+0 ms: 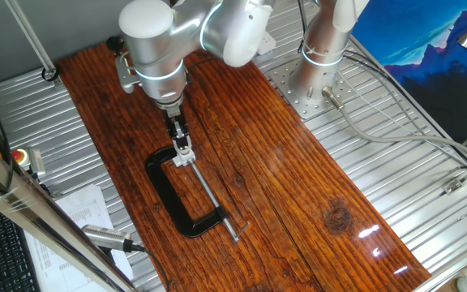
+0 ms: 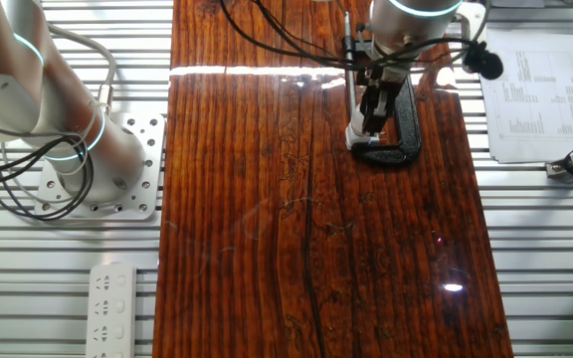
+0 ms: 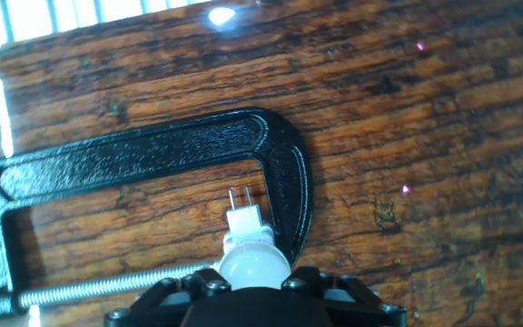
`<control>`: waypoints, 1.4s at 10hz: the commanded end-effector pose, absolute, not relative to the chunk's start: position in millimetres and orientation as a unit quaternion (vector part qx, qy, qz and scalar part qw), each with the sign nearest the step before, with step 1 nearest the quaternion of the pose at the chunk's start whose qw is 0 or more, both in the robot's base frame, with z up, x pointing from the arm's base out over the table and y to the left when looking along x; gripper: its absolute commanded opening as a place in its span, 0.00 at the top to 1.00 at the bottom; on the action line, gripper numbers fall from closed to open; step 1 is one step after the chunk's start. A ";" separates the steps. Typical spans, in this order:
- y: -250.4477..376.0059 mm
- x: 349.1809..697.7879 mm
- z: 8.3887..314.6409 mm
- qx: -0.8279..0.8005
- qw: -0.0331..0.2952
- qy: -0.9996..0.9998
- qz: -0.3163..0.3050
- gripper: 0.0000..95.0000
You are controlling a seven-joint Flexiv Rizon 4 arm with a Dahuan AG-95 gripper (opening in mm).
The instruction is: Install the light bulb by rotating it
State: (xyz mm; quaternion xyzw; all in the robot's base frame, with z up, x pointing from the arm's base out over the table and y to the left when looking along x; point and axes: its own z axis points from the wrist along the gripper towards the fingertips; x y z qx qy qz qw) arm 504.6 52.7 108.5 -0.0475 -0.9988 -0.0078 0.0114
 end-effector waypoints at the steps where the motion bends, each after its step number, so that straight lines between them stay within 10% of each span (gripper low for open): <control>1: 54.2 504.6 114.0 -0.021 0.012 -1.000 -0.007 0.00; 5: 56.0 503.9 125.1 0.122 0.015 -0.992 0.006 0.00; 6: 57.0 503.2 130.5 0.229 0.019 -0.973 0.017 0.20; 14: 83.1 497.5 136.0 0.720 0.034 -0.693 0.019 0.20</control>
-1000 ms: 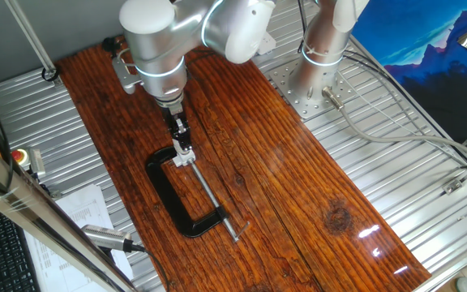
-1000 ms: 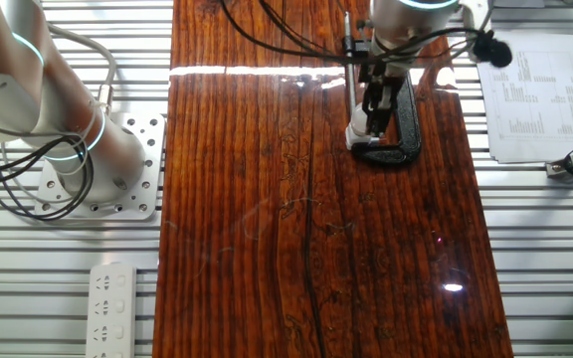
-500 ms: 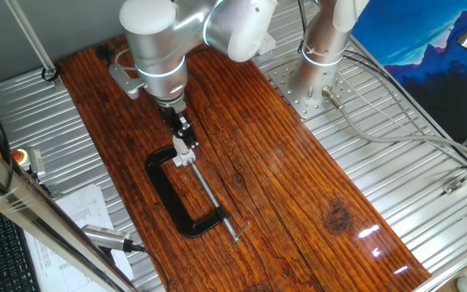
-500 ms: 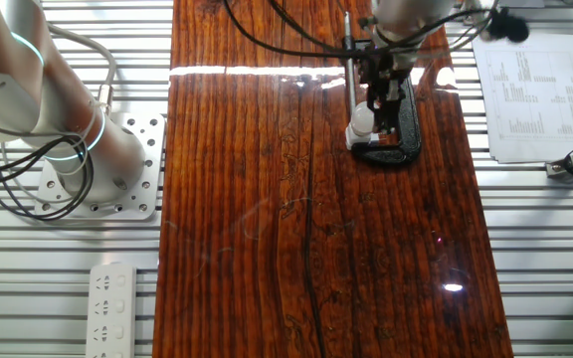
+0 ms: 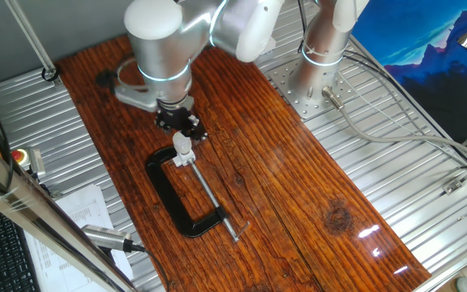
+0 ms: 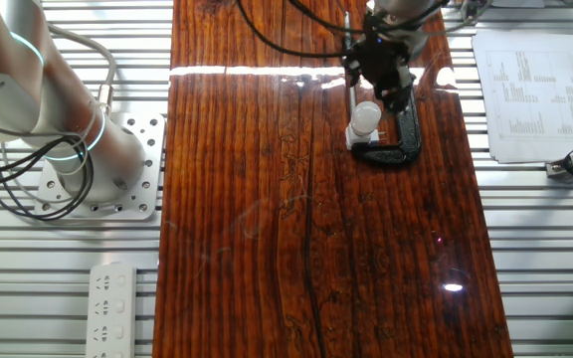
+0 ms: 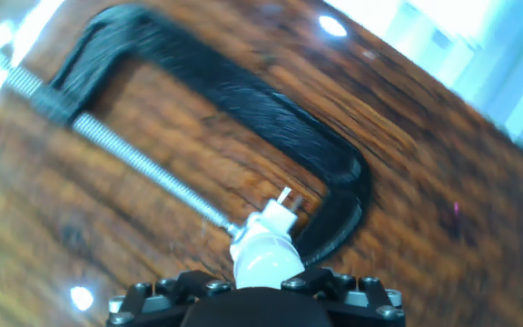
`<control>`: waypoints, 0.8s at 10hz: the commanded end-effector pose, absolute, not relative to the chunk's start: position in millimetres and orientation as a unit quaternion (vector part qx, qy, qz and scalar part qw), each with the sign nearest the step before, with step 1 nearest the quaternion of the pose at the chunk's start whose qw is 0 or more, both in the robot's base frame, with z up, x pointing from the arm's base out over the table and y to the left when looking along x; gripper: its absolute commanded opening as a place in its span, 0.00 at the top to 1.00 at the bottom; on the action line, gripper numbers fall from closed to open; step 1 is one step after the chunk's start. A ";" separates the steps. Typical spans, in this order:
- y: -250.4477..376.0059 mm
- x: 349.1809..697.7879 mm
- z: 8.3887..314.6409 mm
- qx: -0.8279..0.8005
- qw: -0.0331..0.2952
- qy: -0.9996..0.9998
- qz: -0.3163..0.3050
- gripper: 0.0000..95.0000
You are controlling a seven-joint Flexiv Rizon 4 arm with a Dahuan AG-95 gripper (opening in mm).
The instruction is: Install the light bulb by rotating it
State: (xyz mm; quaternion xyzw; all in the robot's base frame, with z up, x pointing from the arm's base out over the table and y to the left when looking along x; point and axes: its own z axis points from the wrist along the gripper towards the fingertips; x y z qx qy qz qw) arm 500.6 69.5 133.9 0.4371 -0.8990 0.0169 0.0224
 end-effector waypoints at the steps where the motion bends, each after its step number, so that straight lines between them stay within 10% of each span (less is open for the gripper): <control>1: 84.3 497.0 135.4 0.762 0.036 -0.646 0.022 0.20; 8: 82.4 495.4 128.1 0.891 0.026 -0.452 0.025 0.20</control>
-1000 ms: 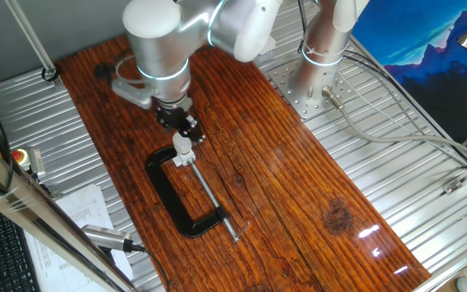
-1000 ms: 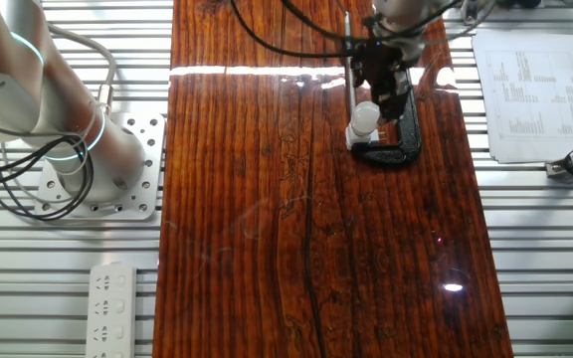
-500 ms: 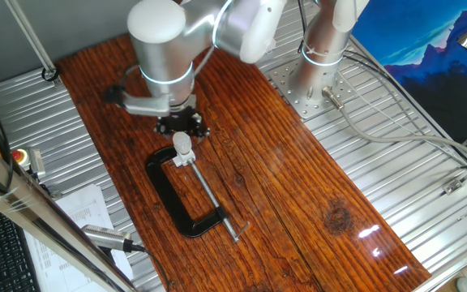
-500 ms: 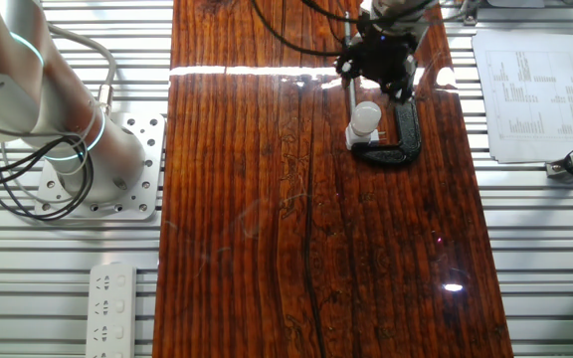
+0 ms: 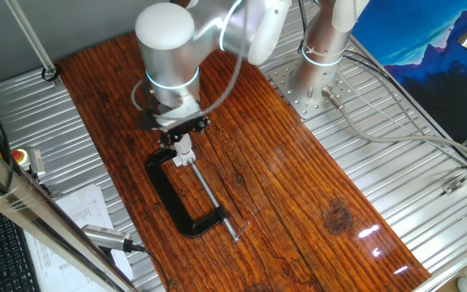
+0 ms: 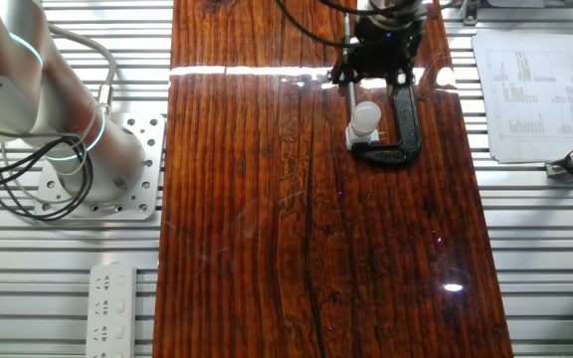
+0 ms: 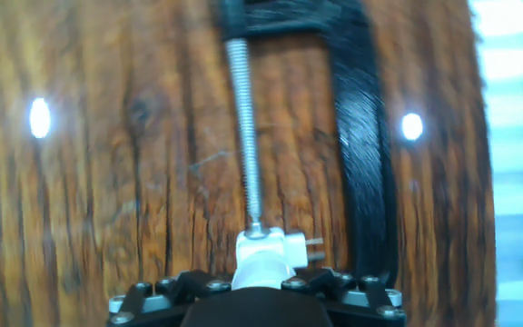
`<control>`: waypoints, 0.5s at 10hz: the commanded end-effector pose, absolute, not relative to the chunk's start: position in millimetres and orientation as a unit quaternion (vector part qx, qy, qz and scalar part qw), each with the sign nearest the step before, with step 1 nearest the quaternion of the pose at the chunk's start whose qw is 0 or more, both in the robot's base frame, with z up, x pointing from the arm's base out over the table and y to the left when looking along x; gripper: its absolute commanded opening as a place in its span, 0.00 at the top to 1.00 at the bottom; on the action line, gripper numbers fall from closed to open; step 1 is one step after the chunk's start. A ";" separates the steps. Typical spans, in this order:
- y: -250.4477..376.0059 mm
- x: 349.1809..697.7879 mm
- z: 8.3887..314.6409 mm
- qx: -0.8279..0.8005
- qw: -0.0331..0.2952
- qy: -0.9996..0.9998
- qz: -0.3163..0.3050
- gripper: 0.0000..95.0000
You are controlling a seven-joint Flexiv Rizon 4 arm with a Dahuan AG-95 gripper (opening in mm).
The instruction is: Install the light bulb by rotating it
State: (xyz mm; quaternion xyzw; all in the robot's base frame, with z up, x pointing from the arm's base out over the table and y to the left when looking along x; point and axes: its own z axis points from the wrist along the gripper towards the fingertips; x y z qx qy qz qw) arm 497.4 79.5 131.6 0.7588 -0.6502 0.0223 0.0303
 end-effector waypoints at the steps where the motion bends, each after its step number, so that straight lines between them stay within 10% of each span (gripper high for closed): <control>1: 82.1 495.0 127.5 0.904 0.023 -0.427 0.023 0.20; 5: 70.5 488.8 121.6 0.919 0.013 -0.394 0.022 0.20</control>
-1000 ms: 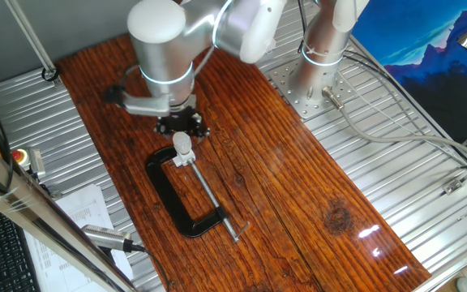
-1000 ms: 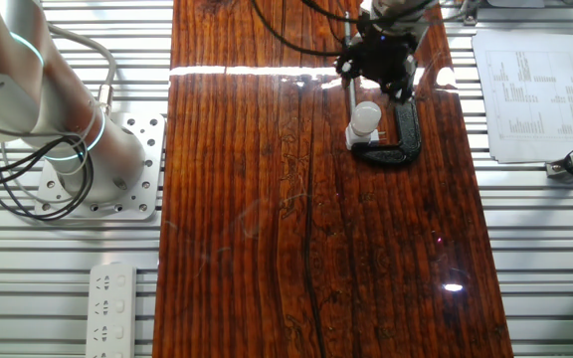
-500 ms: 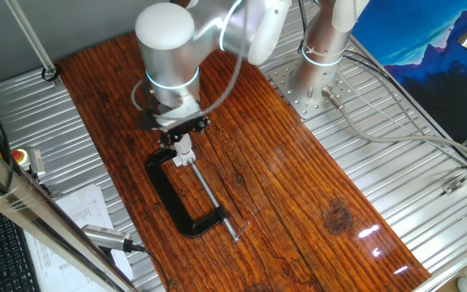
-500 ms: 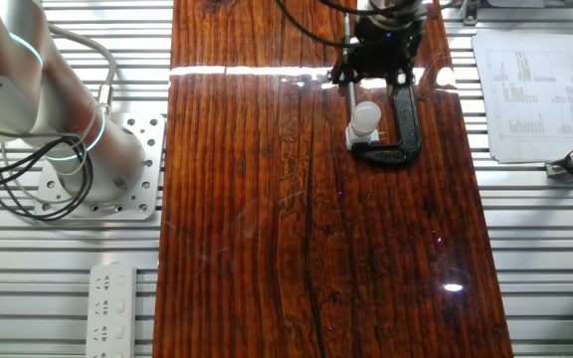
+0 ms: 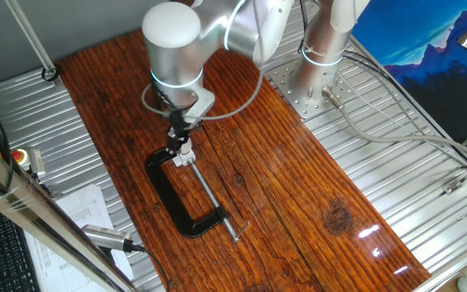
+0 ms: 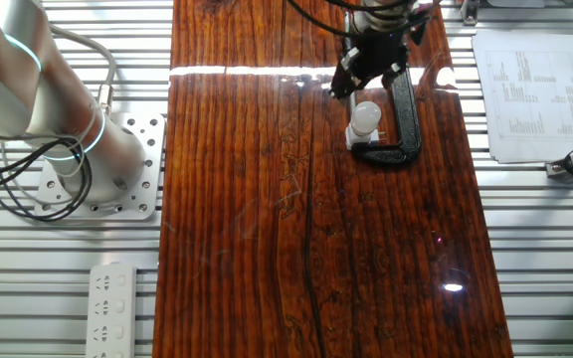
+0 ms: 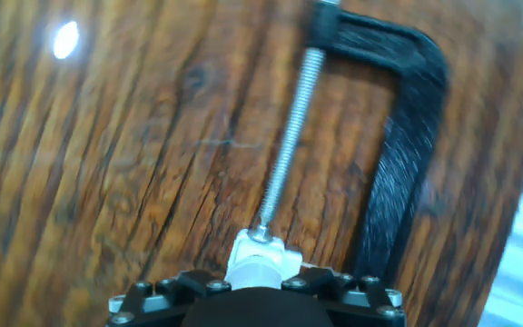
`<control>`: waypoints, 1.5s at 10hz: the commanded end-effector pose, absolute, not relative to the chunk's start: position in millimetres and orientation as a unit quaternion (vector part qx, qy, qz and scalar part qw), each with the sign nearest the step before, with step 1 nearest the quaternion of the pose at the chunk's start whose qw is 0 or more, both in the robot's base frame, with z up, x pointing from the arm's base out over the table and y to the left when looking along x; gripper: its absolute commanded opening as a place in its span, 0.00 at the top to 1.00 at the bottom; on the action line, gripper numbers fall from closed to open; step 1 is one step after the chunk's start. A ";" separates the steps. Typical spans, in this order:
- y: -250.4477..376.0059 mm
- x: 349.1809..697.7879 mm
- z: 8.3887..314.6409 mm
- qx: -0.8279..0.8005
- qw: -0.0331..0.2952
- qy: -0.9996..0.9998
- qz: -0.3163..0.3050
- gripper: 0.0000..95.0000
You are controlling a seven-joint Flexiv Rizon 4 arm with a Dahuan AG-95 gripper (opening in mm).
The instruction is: Install the light bulb by rotating it
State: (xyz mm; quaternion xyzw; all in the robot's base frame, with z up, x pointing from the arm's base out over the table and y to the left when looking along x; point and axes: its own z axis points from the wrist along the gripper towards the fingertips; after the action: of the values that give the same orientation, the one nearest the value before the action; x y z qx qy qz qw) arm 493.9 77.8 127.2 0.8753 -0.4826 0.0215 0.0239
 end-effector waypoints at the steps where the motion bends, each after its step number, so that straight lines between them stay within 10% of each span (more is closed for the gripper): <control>1: 67.1 489.6 120.6 0.920 0.011 -0.392 0.022 0.20; 3: 57.0 492.1 117.4 0.920 -0.004 -0.392 0.011 0.20; 4: 56.0 492.3 116.0 0.923 -0.001 -0.385 0.012 0.40; 15: 55.6 503.0 111.0 0.927 -0.006 -0.375 0.012 0.40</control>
State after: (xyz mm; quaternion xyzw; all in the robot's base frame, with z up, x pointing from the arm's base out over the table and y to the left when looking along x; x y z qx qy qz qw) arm 503.4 55.6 111.8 0.9267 -0.3756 0.0120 -0.0070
